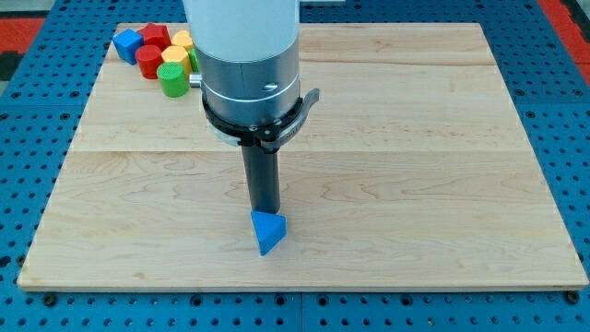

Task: Push the blue triangle towards the left side of the board

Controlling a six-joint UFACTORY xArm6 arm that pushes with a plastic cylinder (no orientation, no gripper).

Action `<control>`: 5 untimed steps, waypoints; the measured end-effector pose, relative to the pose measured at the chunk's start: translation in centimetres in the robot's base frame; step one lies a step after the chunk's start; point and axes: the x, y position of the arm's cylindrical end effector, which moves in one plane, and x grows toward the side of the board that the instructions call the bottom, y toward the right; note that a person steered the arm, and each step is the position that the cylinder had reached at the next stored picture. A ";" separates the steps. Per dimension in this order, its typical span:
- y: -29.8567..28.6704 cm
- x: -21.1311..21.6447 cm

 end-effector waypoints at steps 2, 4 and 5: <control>2.9 0.8; 3.0 4.5; -8.3 2.5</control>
